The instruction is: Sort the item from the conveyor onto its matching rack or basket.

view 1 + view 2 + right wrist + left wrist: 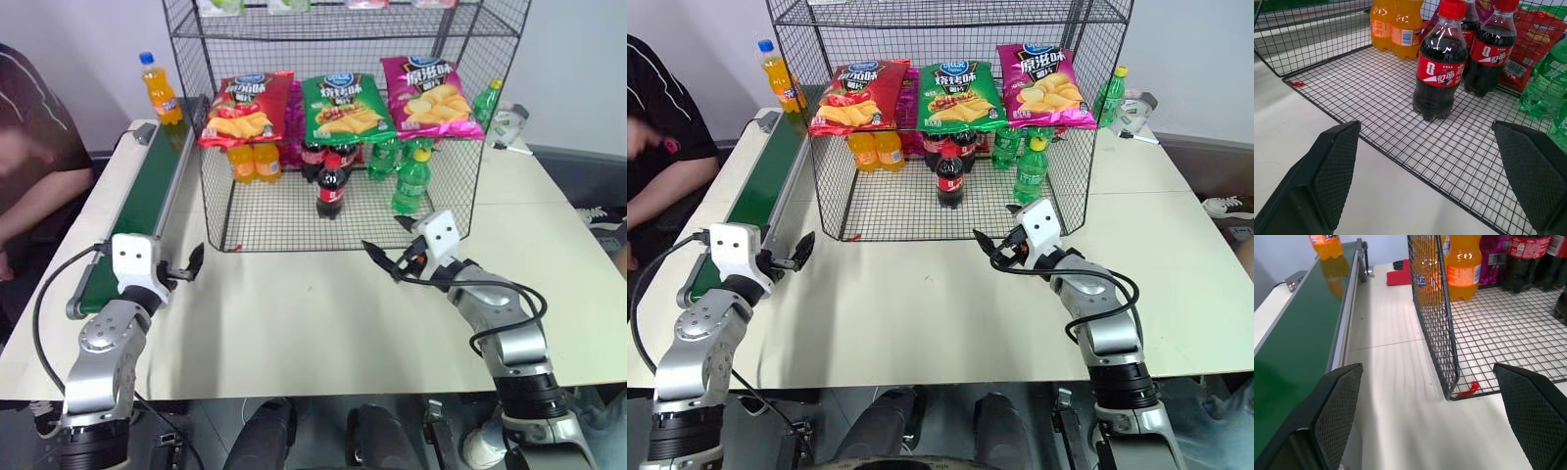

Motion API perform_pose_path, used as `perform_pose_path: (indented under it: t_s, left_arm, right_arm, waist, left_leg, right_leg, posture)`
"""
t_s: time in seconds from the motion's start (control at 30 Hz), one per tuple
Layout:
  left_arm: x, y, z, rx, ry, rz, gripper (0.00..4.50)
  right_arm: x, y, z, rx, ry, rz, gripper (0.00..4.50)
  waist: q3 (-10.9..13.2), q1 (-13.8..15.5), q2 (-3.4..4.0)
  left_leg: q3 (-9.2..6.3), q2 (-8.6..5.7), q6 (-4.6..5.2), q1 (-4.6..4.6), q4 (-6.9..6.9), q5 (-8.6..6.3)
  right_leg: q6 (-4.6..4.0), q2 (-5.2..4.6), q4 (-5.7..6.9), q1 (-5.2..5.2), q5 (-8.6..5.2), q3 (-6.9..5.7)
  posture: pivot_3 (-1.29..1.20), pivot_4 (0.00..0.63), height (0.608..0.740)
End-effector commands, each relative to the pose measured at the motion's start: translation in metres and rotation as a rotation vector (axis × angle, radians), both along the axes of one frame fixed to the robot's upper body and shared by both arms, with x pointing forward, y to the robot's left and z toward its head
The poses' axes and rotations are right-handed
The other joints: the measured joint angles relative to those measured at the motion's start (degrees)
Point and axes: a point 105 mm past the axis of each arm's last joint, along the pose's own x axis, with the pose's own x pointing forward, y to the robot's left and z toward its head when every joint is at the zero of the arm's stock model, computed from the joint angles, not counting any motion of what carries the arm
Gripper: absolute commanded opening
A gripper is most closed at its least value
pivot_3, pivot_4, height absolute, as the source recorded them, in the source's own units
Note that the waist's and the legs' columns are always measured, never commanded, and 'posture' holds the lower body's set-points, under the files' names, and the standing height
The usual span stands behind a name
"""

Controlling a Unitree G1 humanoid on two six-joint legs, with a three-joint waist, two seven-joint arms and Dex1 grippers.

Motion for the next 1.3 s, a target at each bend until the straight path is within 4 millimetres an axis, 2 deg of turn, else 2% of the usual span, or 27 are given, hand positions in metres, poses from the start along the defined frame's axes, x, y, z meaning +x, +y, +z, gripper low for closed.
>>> perform_pose_path:
  t_s: [0.03,0.13,0.6,0.87,1.3]
  left_arm:
    - [-0.002,0.01,0.016,0.072,-0.054,0.026,4.47]
    - [-0.002,0.022,0.02,-0.007,-0.082,0.094,4.47]
    - [-0.009,0.021,0.007,0.043,-0.037,0.096,4.47]
    - [-0.013,0.045,0.009,0.032,-0.05,0.218,4.47]
    - [-0.018,0.058,0.005,-0.002,-0.053,0.3,4.47]
  right_arm:
    - [-0.005,0.004,0.014,0.01,-0.058,0.019,4.5]
    - [-0.006,0.006,0.012,0.009,-0.052,0.026,4.5]
    - [-0.005,0.008,0.012,0.008,-0.05,0.036,4.5]
    - [-0.006,0.011,0.011,0.013,-0.047,0.045,4.5]
    - [-0.007,0.014,0.011,0.015,-0.048,0.067,4.5]
  waist:
    - [0.0,0.0,0.0]
    - [0.0,0.07,0.0]
    - [0.0,0.03,0.0]
    - [0.0,0.07,0.0]
    - [0.0,0.07,0.0]
  left_leg:
    - [0.0,0.0,0.0,0.0,0.0,0.0]
    - [0.0,0.0,0.0,0.0,0.0,0.0]
    - [0.0,0.0,0.0,0.0,0.01,0.0]
    - [0.0,0.0,0.0,0.0,0.01,0.0]
    - [0.0,0.0,0.0,0.0,0.01,0.0]
  right_leg:
    - [0.0,0.0,0.0,-0.01,0.0,0.0]
    - [0.01,-0.01,-0.01,-0.05,0.0,0.0]
    - [0.0,-0.01,-0.01,-0.05,0.0,0.0]
    - [0.0,-0.01,0.0,-0.07,0.0,0.0]
    - [0.01,-0.01,0.0,-0.07,0.01,0.0]
  posture:
    - [0.0,0.15,0.74]
    - [0.0,0.15,0.74]
    - [0.0,0.15,0.74]
    - [0.0,0.15,0.74]
    - [0.0,0.15,0.74]
